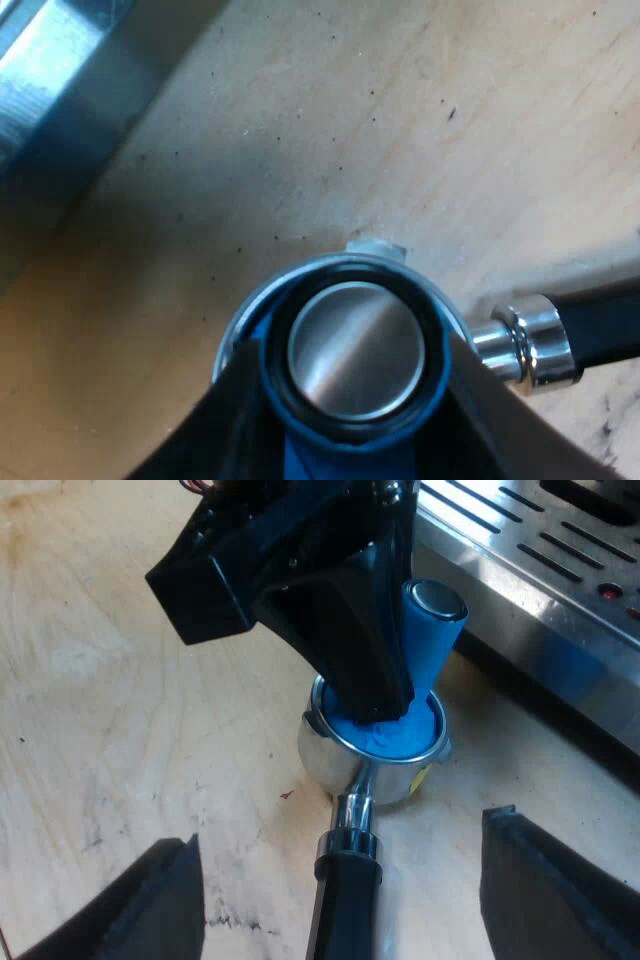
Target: Grind coffee beans and then tamp
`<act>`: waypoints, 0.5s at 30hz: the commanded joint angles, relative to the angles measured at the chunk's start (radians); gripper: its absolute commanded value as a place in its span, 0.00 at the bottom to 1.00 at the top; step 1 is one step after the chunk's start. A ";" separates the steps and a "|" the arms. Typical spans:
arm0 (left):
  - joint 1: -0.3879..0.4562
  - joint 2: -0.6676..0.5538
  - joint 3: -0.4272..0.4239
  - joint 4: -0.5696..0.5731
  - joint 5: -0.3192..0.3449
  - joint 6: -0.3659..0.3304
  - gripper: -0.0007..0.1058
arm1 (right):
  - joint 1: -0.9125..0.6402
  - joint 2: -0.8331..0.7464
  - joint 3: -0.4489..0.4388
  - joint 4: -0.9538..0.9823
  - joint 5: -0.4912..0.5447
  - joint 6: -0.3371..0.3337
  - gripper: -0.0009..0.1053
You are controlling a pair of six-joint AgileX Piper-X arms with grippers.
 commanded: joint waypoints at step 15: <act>-0.007 -0.073 0.064 0.106 -0.047 -0.004 0.01 | 0.000 -0.008 -0.003 -0.014 -0.005 -0.008 0.58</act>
